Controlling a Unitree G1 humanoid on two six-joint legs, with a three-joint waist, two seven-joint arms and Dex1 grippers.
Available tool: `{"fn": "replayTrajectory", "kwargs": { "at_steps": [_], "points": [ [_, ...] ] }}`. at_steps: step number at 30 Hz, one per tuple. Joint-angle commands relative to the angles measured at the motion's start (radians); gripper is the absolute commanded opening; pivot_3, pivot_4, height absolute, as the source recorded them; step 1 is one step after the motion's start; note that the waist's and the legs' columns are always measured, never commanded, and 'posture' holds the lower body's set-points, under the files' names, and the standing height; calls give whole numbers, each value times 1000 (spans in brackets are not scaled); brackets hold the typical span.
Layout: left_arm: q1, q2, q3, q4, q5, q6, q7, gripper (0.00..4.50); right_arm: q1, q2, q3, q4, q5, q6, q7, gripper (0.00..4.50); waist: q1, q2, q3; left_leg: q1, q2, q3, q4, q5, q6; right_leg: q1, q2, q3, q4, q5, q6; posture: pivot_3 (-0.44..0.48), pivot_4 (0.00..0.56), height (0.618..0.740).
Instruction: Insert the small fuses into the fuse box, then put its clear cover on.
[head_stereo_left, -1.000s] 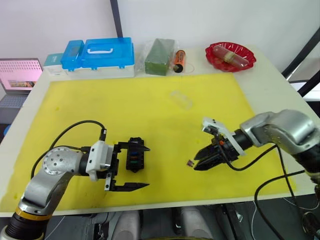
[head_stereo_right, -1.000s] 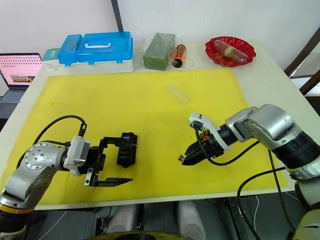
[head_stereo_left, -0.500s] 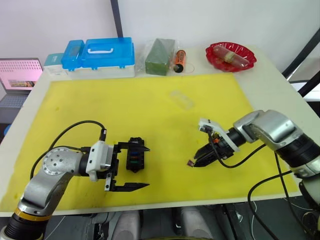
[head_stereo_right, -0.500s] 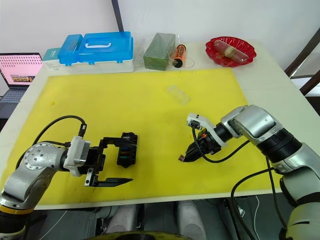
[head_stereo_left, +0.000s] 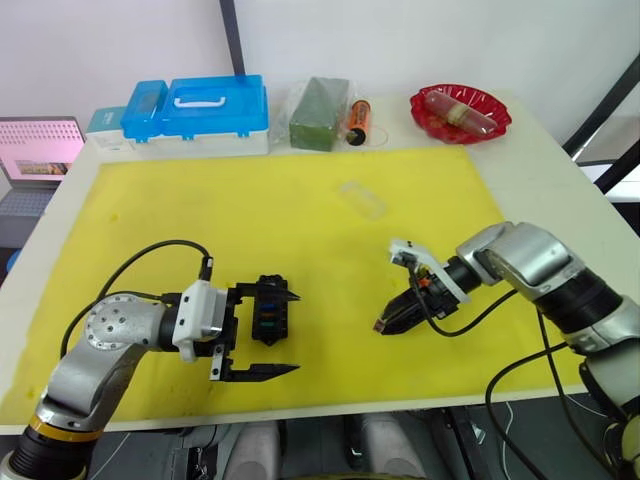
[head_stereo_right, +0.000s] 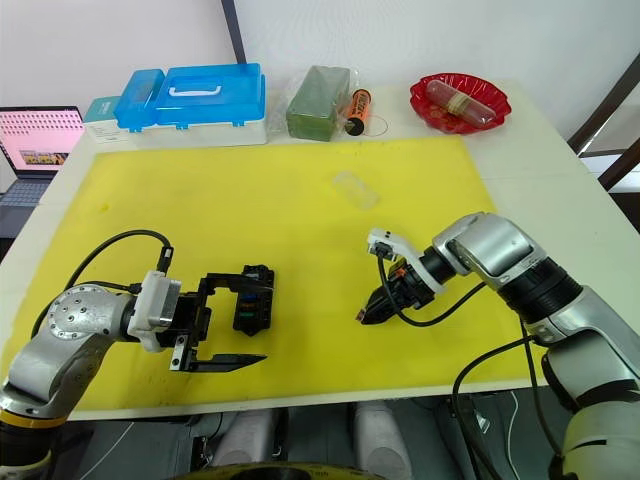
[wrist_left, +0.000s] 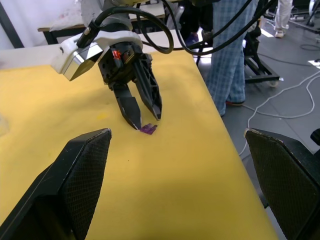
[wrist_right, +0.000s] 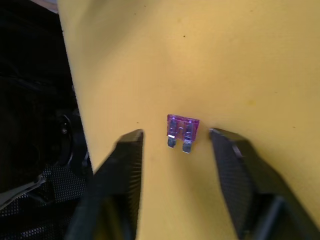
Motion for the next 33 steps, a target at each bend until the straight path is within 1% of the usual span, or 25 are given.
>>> {"fn": "replayTrajectory", "kwargs": {
  "at_steps": [1, 3, 8, 13, 16, 18, 20, 21, 22, 23, 25, 26, 28, 30, 33],
  "points": [
    [-5, 0, 6, -32, -7, -4, 5, 4500, 5, 13, -1, -13, -16, -12, 14, 741, 0, 0, 0, 0, 0, 0, 0, 0, 0, 0, 0, 0, 0, 0, 0, 0, 150, 740],
    [-6, 0, 5, -30, -7, -4, 4, 4500, 8, 24, 1, 0, -35, -28, 7, 54, 0, 0, 0, 0, 0, 0, 0, 0, 0, 0, 0, 0, 0, 0, 0, 0, 150, 740],
    [-9, -2, 4, -29, -6, -3, 5, 4500, 10, 50, -13, 24, -63, -46, -9, 19, 0, 0, 0, 0, 0, 0, 0, 0, 0, 0, 0, 0, 0, 0, 0, 0, 150, 740],
    [-4, 1, 8, -31, -6, -4, 4, 4500, 9, 18, -44, -11, -34, -7, 13, 19, 0, 0, 0, 0, 0, 0, 0, 0, 0, 0, 0, 0, 0, 0, 0, 0, 150, 740],
    [3, 4, 14, -34, -8, -5, 4, 4500, 24, -17, -148, -91, 48, 119, -18, 19, 3, 0, 0, 0, 0, 0, 0, 0, 0, 0, 0, 0, 0, 0, 0, 0, 150, 740],
    [7, 4, 16, -37, -9, -5, 7, 4500, 56, -22, -237, -143, 101, 213, -71, 19, 4, 0, 0, 0, 0, 0, 0, 0, 0, 0, 0, 0, 0, 0, 0, 0, 150, 740],
    [11, 4, 18, -39, -9, -6, 8, 4500, 118, 4, -410, -216, 171, 387, -143, 19, 3, 0, 0, 0, 0, -1, 0, 0, 0, 0, 0, 0, 0, 0, 0, 0, 150, 740],
    [13, 3, 18, -37, -9, -7, 7, 4500, 161, 31, -508, -247, 204, 438, -199, 19, 4, 0, 0, 0, 0, -1, 0, 0, 0, 1, 0, 0, 0, 0, 0, 0, 150, 740],
    [15, 4, 20, -37, -9, -9, 6, 4500, 193, 52, -578, -270, 235, 466, -250, 19, 4, -1, 0, 0, 0, -1, 0, 0, 0, 1, 0, -1, 0, 0, 0, 0, 150, 740],
    [14, 2, 18, -33, -8, -10, 5, 4500, 248, 86, -664, -302, 270, 472, -334, 19, 4, -1, 0, 0, 0, -1, 0, 0, 0, 1, 0, -1, 0, 0, 0, 0, 150, 740],
    [11, -1, 15, -27, -5, -14, 4, 4500, 341, 120, -771, -361, 369, 472, -474, 19, 5, -1, -1, 0, 0, -1, 0, 0, 0, 1, 0, -1, 0, 0, 0, 0, 150, 740],
    [4, -5, 11, -24, -5, -13, 6, 4500, 405, 157, -844, -397, 437, 472, -580, 19, 7, -1, -1, 0, 0, -1, 0, 0, 0, 1, 0, -1, 0, 0, 0, 0, 150, 740],
    [-8, -11, 3, -21, -7, -9, 7, 4500, 533, 272, -986, -460, 575, 472, -823, 19, 6, -2, -1, 0, 0, -1, 1, 0, 0, 2, 0, -1, 0, 0, 0, 0, 150, 740],
    [-12, -13, 2, -18, -7, -8, 4, 4500, 604, 341, -1054, -492, 696, 472, -1015, 19, 3, -1, -1, 0, 0, -1, 0, 0, 0, 2, 0, 0, 0, 0, 0, 0, 150, 740],
    [-16, -13, 0, -16, -8, -7, 2, 4500, 651, 392, -1089, -500, 846, 472, -1223, 19, -6, -1, -1, 1, 0, 0, 0, 0, 0, 2, 0, 1, 1, 0, 0, 0, 150, 740]
  ]
}}
